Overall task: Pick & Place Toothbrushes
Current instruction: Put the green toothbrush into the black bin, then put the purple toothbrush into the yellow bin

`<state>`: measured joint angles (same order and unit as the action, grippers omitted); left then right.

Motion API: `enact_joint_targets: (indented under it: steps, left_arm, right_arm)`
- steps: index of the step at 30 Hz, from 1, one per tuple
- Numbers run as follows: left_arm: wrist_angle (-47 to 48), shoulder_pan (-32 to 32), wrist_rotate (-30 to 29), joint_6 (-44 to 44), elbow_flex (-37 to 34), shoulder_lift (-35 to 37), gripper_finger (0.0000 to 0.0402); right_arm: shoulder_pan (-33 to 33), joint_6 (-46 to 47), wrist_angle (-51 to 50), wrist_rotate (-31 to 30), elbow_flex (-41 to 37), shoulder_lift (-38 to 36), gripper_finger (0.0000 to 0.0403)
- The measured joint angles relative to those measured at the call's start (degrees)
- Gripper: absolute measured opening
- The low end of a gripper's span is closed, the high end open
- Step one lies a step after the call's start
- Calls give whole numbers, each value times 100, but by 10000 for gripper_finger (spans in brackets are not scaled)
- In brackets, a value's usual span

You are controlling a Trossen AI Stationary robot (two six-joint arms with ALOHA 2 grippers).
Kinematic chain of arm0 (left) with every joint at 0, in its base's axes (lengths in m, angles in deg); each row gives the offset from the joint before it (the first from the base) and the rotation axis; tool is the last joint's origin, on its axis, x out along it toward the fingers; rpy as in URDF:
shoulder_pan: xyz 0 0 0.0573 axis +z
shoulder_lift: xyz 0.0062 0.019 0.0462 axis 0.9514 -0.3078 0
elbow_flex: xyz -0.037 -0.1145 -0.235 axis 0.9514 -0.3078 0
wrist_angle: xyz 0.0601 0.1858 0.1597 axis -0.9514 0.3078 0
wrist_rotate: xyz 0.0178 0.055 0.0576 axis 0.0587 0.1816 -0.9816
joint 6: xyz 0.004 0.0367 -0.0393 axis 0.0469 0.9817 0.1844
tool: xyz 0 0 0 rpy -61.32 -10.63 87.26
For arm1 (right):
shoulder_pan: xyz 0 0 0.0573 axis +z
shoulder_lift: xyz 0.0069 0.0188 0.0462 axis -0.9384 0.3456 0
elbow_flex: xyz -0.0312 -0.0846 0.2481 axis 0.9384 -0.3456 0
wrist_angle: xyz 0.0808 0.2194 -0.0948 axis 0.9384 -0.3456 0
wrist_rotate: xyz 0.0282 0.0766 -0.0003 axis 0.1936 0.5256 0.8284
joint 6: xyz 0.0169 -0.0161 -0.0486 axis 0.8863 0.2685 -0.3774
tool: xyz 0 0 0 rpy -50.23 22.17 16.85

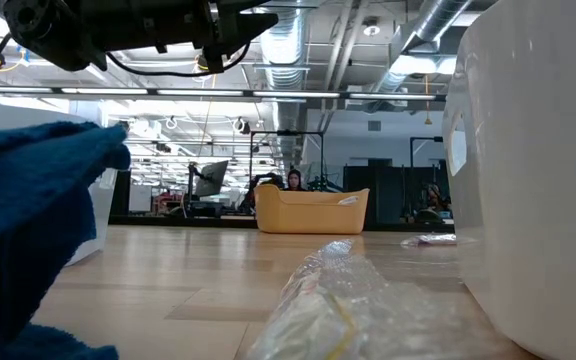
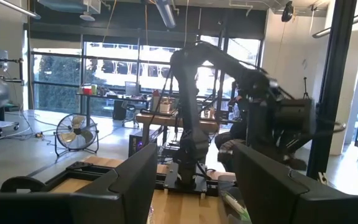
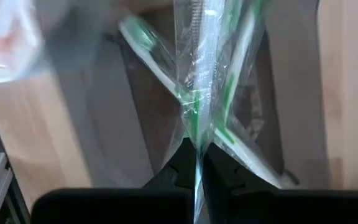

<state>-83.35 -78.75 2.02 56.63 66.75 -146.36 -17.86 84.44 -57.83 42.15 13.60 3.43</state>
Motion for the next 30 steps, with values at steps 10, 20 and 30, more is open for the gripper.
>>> enact_joint_targets:
  steps: [10,20,30]
  left_arm:
    - [4,0,2,0,-2,0,204]
    - [23,2,2,2,-2,0,204]
    - [35,0,7,2,-2,0,204]
  right_arm:
    - [-534,22,378,556,-515,-40,16]
    - [-963,19,204,658,-515,-40,85]
    - [-1178,-238,211,914,-515,-40,183]
